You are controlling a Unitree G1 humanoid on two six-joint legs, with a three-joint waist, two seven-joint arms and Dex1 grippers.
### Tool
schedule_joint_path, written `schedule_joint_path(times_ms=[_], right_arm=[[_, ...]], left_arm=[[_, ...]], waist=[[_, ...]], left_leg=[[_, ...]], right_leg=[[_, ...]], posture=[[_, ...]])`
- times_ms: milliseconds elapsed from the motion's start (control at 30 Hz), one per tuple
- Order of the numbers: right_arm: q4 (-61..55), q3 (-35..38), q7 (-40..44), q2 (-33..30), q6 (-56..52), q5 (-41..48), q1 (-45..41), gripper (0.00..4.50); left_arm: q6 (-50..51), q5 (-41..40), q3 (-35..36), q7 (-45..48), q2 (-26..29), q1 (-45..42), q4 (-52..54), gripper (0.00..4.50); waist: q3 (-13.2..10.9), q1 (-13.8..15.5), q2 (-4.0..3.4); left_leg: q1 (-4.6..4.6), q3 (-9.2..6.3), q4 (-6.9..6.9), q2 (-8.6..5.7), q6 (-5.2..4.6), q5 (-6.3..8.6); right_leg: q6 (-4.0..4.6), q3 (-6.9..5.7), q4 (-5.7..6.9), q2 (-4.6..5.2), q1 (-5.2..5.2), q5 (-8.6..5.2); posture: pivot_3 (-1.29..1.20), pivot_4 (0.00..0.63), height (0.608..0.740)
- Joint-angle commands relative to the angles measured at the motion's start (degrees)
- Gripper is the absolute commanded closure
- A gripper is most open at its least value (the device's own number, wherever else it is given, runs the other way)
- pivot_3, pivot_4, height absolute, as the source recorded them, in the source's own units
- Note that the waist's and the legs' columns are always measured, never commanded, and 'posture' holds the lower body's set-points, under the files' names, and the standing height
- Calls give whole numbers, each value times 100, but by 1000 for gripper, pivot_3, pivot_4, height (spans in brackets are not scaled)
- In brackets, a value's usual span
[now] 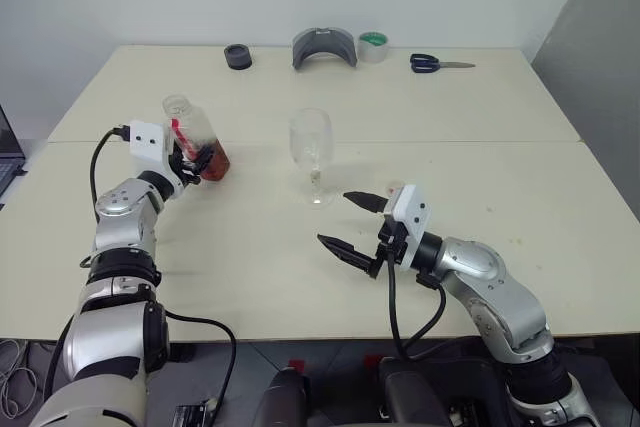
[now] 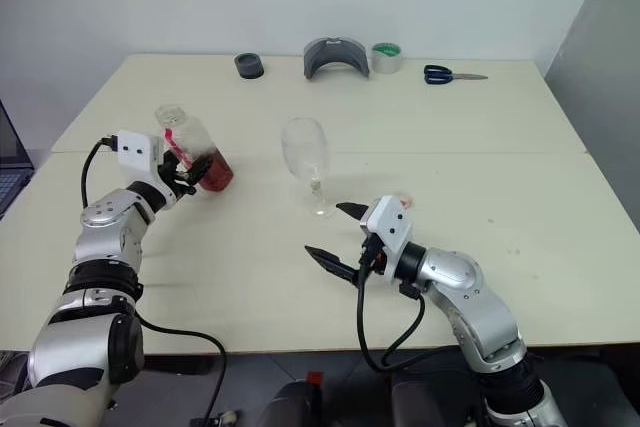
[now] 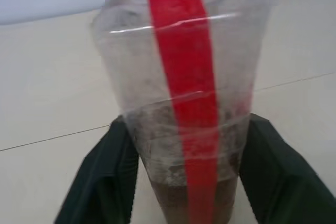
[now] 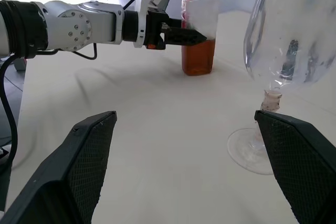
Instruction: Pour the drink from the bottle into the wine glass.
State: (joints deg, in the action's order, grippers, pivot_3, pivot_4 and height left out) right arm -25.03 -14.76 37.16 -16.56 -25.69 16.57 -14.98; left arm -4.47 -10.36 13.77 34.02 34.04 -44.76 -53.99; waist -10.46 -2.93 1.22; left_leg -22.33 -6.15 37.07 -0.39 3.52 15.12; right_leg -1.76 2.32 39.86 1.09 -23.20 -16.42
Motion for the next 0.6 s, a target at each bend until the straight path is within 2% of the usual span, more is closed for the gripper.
schedule_joint_path(times_ms=[33, 133, 433, 600], right_arm=[[-158, 44, -18, -5, 197, 10, -57, 0], [-233, 101, 18, -92, 221, 24, -62, 0], [-559, 431, -168, -388, 133, -20, -321, 0], [-500, 583, -347, -385, 290, -85, -430, 0]], left_arm=[[-154, 15, 10, 56, 74, -130, 33, 2780], [-118, 103, -118, 112, 57, -60, 344, 2812], [199, 560, -794, -68, -123, 120, 2517, 2812], [-268, 1192, -1252, -234, -73, 10, 2975, 2812]], waist=[[0, -3, 0], [0, -2, 0], [-1, 12, 2], [-1, 4, 2]], left_leg=[[0, 0, 0, 0, 0, 0], [0, -1, 1, 0, 0, 0], [-17, -9, 10, -1, 3, -2], [-14, -4, 9, 0, 3, -2]], right_leg=[[0, 0, 1, 0, 0, 0], [0, 0, 1, 0, 0, 0], [0, -4, 0, 3, -6, 0], [0, 0, 1, 1, -6, 0]], posture=[[0, 150, 740], [0, 150, 740], [0, 150, 740], [0, 150, 740]])
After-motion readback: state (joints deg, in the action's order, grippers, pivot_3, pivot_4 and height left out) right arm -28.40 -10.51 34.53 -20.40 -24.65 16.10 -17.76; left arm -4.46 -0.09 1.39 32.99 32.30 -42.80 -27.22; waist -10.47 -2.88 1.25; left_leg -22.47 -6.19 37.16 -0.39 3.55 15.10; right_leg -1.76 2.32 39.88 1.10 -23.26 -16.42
